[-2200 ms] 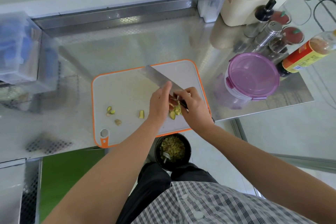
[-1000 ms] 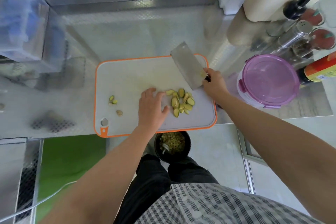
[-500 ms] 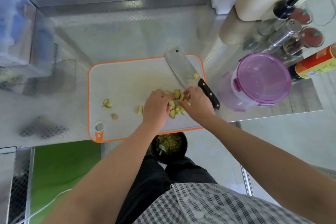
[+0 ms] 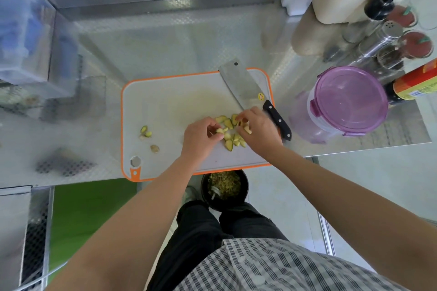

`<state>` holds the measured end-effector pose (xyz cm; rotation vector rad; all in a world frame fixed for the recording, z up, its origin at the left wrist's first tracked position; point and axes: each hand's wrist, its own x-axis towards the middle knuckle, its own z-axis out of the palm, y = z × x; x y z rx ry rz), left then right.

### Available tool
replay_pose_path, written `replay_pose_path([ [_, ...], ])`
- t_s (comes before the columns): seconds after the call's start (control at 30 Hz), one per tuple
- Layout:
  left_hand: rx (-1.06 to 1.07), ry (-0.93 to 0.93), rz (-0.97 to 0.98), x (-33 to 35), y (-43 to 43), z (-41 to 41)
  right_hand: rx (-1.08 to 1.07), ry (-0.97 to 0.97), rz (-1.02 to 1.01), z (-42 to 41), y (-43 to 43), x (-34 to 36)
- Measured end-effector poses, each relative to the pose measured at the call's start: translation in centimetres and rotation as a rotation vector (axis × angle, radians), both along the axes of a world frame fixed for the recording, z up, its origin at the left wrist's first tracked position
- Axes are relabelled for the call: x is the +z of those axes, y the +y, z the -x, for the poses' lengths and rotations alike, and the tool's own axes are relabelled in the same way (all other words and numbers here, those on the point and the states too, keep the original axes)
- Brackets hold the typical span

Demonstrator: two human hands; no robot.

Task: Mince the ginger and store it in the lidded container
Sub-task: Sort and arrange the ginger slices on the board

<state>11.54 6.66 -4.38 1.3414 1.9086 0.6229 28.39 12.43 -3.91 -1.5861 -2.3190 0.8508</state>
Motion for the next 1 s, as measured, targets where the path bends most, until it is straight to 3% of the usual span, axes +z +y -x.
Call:
replay_pose_path([
  [0.2,0.104,-0.026,0.026,-0.5,-0.1,0.0,0.168,-0.107,-0.035,1.8,-0.3,0.1],
  [0.37,0.192,-0.171,0.072,-0.5,-0.6,-0.1,0.219,-0.187,-0.064,2.4,-0.9,-0.1],
  [0.5,0.247,-0.191,0.065,-0.8,-1.0,0.5,0.155,-0.110,0.007,2.7,-0.4,-0.1],
  [0.63,0.325,-0.280,0.075,-0.8,-0.8,1.9,-0.078,0.124,0.210,2.9,0.6,0.7],
  [0.8,0.285,-0.352,0.073,-0.5,0.3,3.2,-0.048,-0.007,0.240,4.0,0.3,0.4],
  [1.0,-0.006,-0.215,0.073,-0.1,0.3,5.1,-0.028,0.124,0.260,6.4,-1.2,1.8],
])
